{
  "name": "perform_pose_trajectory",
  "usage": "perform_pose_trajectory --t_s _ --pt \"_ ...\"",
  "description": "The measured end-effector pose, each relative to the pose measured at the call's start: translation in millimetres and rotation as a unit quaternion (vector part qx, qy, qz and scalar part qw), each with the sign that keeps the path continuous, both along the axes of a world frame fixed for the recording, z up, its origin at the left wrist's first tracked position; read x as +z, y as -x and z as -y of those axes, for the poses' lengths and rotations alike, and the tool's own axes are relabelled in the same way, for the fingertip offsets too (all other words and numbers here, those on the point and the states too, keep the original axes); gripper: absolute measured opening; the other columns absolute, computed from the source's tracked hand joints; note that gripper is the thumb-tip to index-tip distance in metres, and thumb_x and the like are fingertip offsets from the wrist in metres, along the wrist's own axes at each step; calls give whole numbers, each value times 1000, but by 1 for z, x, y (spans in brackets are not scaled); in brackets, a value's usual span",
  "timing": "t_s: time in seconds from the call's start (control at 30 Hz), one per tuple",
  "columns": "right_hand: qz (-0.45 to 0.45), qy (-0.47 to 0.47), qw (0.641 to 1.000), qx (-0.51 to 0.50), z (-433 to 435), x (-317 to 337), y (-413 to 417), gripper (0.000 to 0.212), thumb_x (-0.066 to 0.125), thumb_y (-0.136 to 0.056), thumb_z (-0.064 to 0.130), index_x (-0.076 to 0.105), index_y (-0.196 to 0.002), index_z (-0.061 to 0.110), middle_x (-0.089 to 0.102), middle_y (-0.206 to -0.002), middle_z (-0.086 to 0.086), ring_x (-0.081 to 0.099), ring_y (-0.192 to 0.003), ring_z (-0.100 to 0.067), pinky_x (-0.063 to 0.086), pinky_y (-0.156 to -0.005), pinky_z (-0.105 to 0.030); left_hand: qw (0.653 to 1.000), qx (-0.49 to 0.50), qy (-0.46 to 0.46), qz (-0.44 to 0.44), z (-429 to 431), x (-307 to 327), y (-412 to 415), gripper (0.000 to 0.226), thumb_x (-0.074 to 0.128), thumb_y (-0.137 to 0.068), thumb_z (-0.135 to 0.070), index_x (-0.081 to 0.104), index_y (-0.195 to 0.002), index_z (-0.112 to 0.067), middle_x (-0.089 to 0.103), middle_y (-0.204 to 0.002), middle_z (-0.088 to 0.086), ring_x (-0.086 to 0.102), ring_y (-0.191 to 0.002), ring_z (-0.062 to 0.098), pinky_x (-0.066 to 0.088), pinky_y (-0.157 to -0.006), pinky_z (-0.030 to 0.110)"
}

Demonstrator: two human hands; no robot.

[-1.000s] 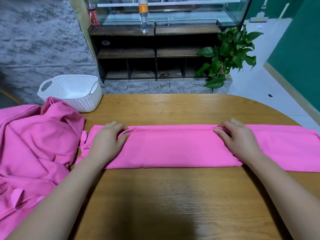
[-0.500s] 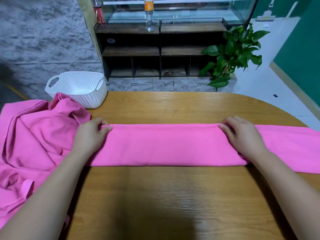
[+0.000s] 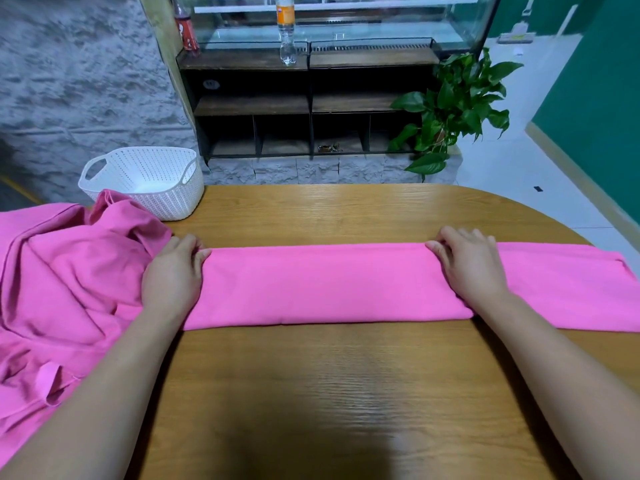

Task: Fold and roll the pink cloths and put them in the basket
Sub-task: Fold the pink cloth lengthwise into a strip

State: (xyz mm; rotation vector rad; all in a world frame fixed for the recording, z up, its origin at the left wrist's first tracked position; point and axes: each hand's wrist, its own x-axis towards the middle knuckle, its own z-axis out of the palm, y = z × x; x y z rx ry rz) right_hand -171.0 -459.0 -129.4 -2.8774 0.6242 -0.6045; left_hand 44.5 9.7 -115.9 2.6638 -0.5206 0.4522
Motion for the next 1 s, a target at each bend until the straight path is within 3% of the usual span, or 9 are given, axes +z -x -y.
perform_pose_trajectory --t_s 0.13,0.27,0.43,0.57,1.0 --pt "-23 -9 1000 3 2 1 -2 29 51 -105 51 57 -94 26 69 -88 -2 55 -85 -32 39 -79 -46 1000 9 -13 6 -1 2 -1 14 64 -102 -35 58 -96 -23 58 -90 4 62 -82 36 50 -62 44" --pt "-46 -54 994 80 16 8 -3 25 50 -104 54 52 -91 33 68 -89 5 58 -85 -29 42 -80 -44 999 -5 -38 22 -2 3 -5 16 63 -103 -37 61 -97 -22 57 -88 4 61 -83 34 48 -61 42" --pt "-8 -92 990 108 22 7 -1 26 61 -101 49 53 -87 30 63 -82 13 58 -81 -23 44 -77 -41 995 -6 -85 56 -1 2 -8 18 67 -100 -32 67 -97 -15 57 -91 9 55 -90 37 47 -68 48" --pt "-4 -81 991 103 20 5 -1 25 60 -102 50 52 -88 31 62 -84 15 56 -82 -20 43 -80 -41 984 -22 -142 107 16 7 -4 8 74 -95 -25 70 -97 -18 56 -98 7 50 -95 35 35 -73 46" --pt "4 -84 992 89 20 3 1 28 57 -102 53 52 -88 29 65 -86 14 57 -86 -21 44 -82 -42 972 -203 -85 86 179 5 53 17 63 -100 -42 67 -101 -26 60 -98 -3 53 -96 25 35 -74 40"
